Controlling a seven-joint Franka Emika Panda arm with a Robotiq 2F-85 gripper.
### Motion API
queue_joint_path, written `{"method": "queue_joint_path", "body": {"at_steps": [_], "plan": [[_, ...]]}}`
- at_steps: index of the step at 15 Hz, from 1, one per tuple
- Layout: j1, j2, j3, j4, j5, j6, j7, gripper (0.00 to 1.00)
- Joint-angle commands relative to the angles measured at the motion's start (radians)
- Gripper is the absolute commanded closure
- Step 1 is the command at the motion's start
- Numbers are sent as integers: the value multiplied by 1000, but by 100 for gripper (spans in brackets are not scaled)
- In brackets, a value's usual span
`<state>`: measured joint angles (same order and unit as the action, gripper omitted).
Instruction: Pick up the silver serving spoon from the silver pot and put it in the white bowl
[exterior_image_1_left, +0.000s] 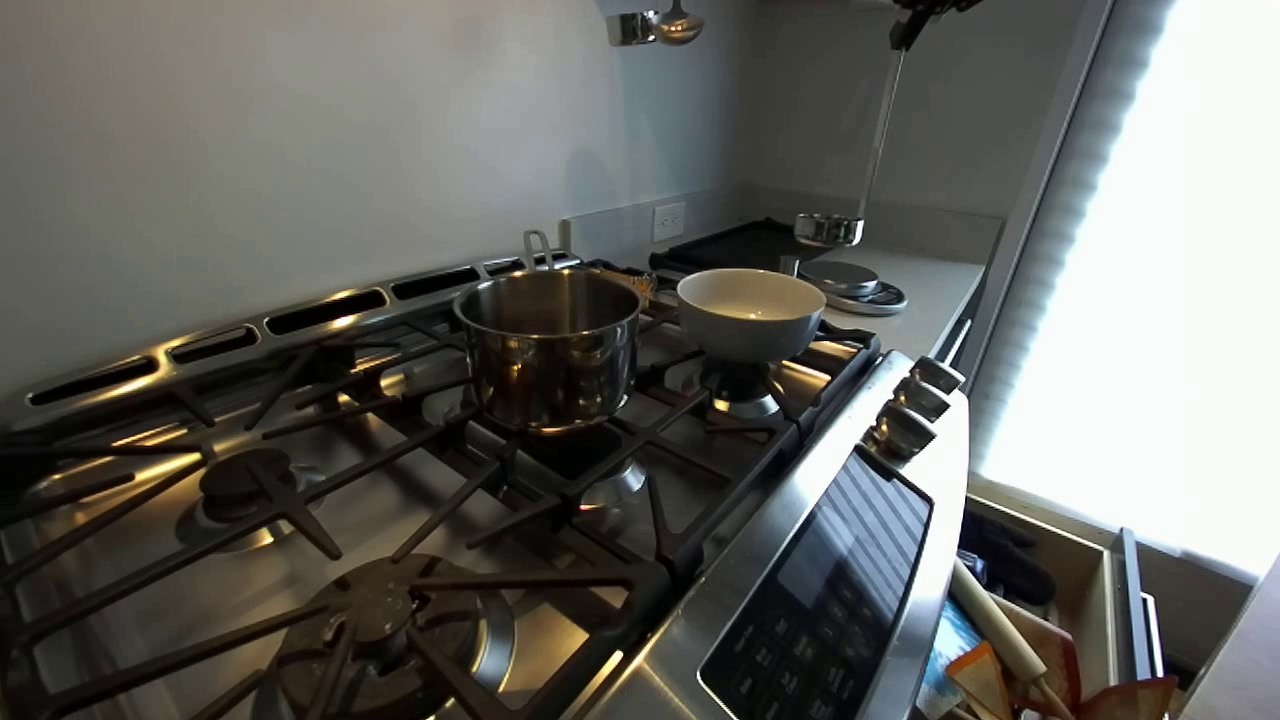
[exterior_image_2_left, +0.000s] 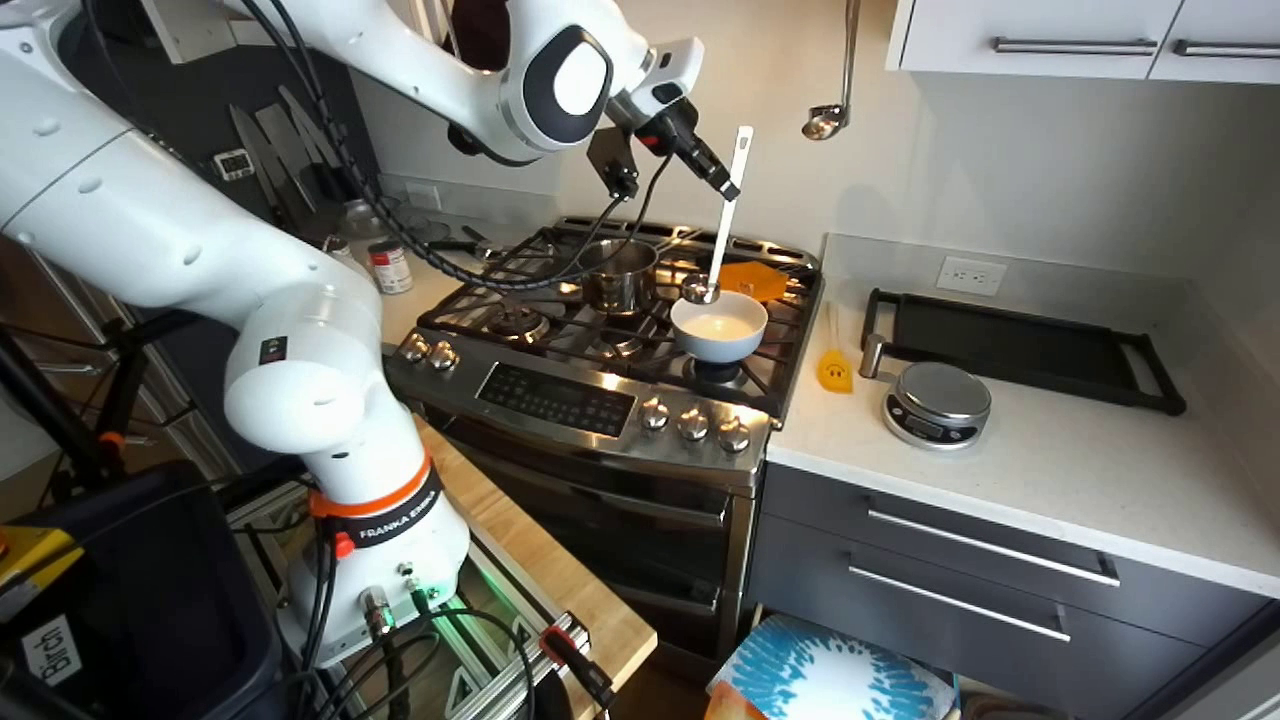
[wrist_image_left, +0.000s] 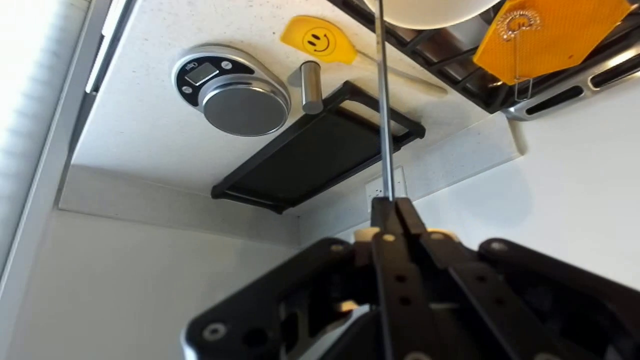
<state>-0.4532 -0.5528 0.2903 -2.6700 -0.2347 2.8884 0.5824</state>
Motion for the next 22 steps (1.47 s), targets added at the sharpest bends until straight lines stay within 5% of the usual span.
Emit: {"method": "queue_joint_path", "body": {"at_steps": [1,22], "plan": [[-73,-26,97,-37,-18,26,74,99],[-373,349,366,185,-100,77,102,99]]}}
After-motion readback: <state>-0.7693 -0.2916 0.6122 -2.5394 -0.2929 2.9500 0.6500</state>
